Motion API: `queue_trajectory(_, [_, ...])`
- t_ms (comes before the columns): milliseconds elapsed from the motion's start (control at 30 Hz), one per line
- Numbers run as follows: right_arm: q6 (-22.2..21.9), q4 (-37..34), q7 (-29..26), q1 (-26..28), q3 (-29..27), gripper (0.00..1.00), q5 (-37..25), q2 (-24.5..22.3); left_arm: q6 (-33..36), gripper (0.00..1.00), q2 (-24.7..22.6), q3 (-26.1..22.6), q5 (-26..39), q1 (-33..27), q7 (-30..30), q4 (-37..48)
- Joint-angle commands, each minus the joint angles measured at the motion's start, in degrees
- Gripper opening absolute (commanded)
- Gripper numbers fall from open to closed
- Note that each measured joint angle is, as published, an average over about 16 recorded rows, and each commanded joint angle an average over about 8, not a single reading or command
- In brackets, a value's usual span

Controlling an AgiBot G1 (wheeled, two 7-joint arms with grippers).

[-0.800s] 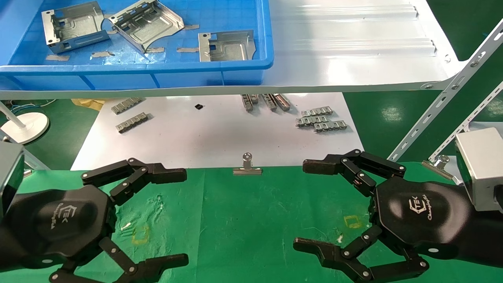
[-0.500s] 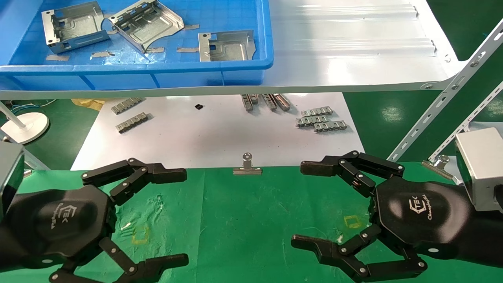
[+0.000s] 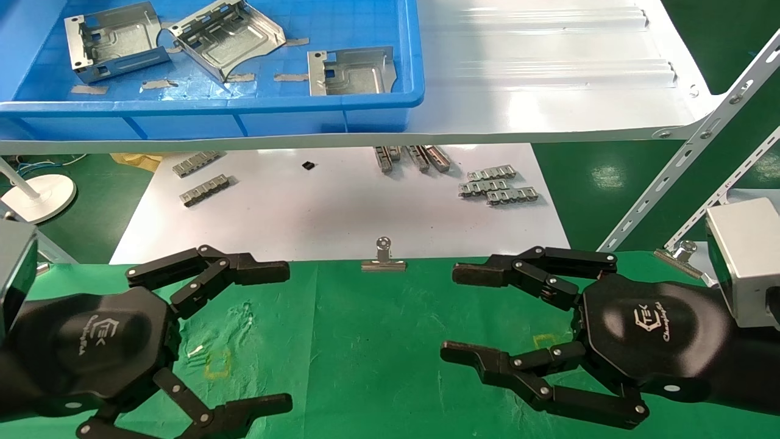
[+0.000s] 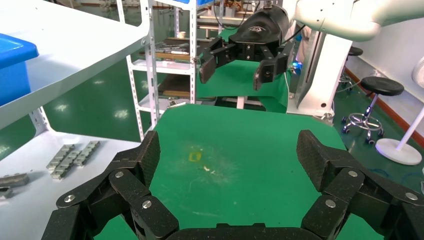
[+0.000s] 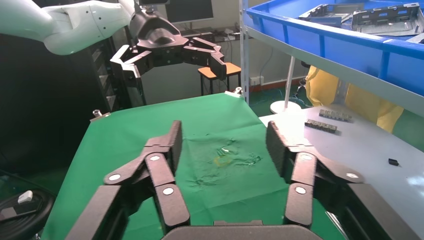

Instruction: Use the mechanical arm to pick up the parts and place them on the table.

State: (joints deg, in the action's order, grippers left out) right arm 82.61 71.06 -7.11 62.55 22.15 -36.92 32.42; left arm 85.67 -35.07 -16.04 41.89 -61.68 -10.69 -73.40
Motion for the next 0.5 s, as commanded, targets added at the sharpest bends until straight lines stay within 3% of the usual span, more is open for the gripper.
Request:
queue_trajectory(33, [0.0, 0.0, 0.0, 0.0, 0.0, 0.0, 0.0, 0.0, 0.0, 1.0, 0.0, 0.0, 0.0, 0.0, 0.0, 0.0])
queue_trajectory(500, [0.0, 0.0, 0.0, 0.0, 0.0, 0.0, 0.0, 0.0, 0.0, 1.0, 0.0, 0.0, 0.0, 0.0, 0.0, 0.0])
